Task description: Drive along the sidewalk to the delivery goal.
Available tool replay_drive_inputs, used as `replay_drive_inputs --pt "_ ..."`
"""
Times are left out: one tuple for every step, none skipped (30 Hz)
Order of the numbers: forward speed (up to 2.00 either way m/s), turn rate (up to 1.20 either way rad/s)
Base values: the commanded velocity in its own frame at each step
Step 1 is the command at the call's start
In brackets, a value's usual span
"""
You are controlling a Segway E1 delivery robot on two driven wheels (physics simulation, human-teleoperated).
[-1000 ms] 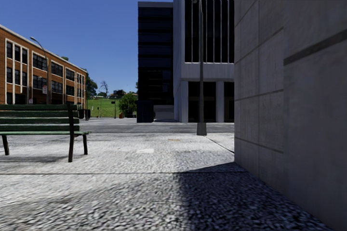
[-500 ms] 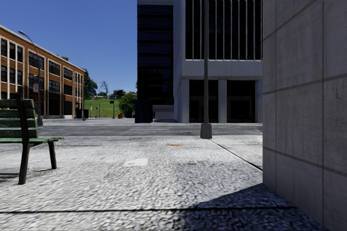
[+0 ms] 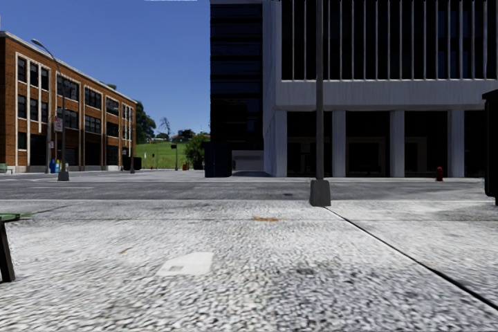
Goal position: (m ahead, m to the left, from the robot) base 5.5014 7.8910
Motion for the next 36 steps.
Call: replay_drive_inputs --pt "2.00 0.42" --pt "2.00 0.42" --pt "2.00 0.42" --pt "2.00 0.45" --pt "2.00 0.45" --pt "2.00 0.46" --pt "2.00 0.46" --pt "2.00 0.46" --pt "2.00 0.46" --pt "2.00 0.46" --pt "2.00 0.46" --pt "2.00 0.46" --pt "2.00 0.46" --pt "2.00 0.46" --pt "2.00 0.46" --pt "2.00 0.46" --pt "2.00 0.46" --pt "2.00 0.46" --pt "2.00 0.46" --pt "2.00 0.46" --pt "2.00 0.46" --pt "2.00 0.47" --pt "2.00 0.48" --pt "2.00 0.48" --pt "2.00 0.50" --pt "2.00 0.51" --pt "2.00 0.52" --pt "2.00 0.52" --pt "2.00 0.52" --pt "2.00 0.52" --pt "2.00 0.52" --pt "2.00 0.52" --pt "1.99 0.52" --pt "1.94 0.52" --pt "1.89 0.52" --pt "1.89 0.52"
